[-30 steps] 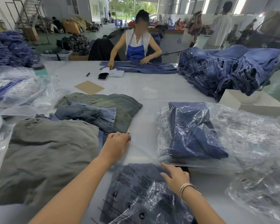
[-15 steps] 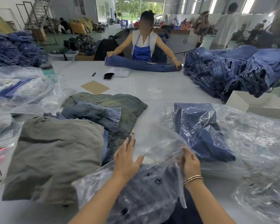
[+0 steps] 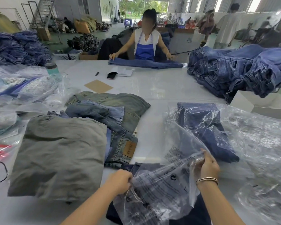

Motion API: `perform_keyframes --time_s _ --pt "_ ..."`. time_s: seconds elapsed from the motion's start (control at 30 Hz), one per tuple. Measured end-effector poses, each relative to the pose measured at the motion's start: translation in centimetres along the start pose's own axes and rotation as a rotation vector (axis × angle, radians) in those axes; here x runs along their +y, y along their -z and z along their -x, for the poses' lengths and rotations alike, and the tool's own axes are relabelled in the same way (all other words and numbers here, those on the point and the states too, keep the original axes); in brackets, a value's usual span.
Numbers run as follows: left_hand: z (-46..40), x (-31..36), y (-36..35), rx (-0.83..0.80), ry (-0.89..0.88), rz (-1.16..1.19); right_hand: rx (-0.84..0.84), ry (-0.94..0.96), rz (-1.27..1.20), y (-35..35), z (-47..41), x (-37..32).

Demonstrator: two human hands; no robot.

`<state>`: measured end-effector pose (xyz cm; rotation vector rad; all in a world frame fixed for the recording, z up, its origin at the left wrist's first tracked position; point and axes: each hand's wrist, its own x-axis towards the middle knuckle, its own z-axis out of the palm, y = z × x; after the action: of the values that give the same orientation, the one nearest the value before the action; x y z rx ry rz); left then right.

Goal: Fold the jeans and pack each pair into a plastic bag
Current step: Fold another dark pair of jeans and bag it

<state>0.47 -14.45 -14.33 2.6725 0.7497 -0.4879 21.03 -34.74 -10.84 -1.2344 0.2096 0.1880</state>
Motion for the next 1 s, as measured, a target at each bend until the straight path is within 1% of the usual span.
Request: perform_keyframes --time_s 0.03,0.07,0.1,0.13,0.17,0.2,0.23,0.27,0.3,0.33,0.37,0.43,0.47,0.53,0.6,0.67,0.8,0.87,0.93,1.0 --pt "-0.1 0.1 1.4 0.054 0.023 -0.035 0.003 0.010 0.011 0.1 0.0 0.0" --pt "-0.1 0.3 3.2 0.148 0.064 -0.072 0.024 0.012 0.007 0.3 0.0 -0.1" --pt "-0.2 0.3 5.0 0.293 0.109 -0.090 0.066 0.003 -0.002 0.4 0.0 -0.1" --pt "-0.3 0.3 6.8 0.485 0.130 -0.081 0.118 -0.016 0.006 0.5 0.1 0.0" --pt "-0.5 0.2 8.5 0.680 0.122 -0.042 0.177 -0.043 0.034 0.4 0.3 0.2" --pt "-0.7 0.2 9.7 0.839 0.088 0.003 0.230 -0.078 0.064 0.3 0.8 0.6" --pt "-0.9 0.4 10.7 0.927 0.042 0.026 0.264 -0.132 0.079 0.2 1.5 1.3" --pt "-1.0 0.7 11.2 0.970 -0.005 0.044 0.276 -0.205 0.065 -0.1 2.3 2.1" --pt "-1.0 1.2 11.4 0.973 -0.057 0.059 0.264 -0.280 0.035 -0.5 3.3 2.9" --pt "-1.0 1.8 11.1 0.937 -0.113 0.063 0.224 -0.350 0.009 -0.9 4.3 3.8" --pt "-1.0 2.5 10.3 0.857 -0.167 0.063 0.151 -0.416 0.004 -1.4 5.4 4.6" --pt "-0.7 3.6 7.5 0.630 -0.257 0.115 -0.042 -0.546 0.093 -2.4 7.5 6.2" --pt "-0.5 3.9 5.9 0.520 -0.272 0.168 -0.133 -0.606 0.169 -2.9 8.3 6.8" --pt "-0.1 4.5 2.9 0.331 -0.248 0.214 -0.251 -0.704 0.313 -3.7 9.1 7.7" --pt "0.0 4.8 0.5 0.162 -0.184 0.185 -0.302 -0.773 0.388 -4.1 9.2 8.0" --pt "-0.1 4.5 -0.7 0.023 -0.111 0.200 -0.356 -0.798 0.446 -3.8 8.9 8.2" --pt "-0.4 3.9 -1.6 -0.157 -0.068 0.180 -0.494 -0.713 0.548 -2.7 7.7 7.5" --pt "-0.5 3.9 -2.2 -0.185 -0.045 0.176 -0.508 -0.587 0.595 -1.8 6.6 6.7" --pt "-0.6 3.9 -2.8 -0.200 -0.029 0.168 -0.444 -0.370 0.635 -0.1 5.0 6.1" --pt "-0.7 3.8 -3.0 -0.217 -0.036 0.165 -0.293 -0.122 0.770 2.4 3.2 5.2"
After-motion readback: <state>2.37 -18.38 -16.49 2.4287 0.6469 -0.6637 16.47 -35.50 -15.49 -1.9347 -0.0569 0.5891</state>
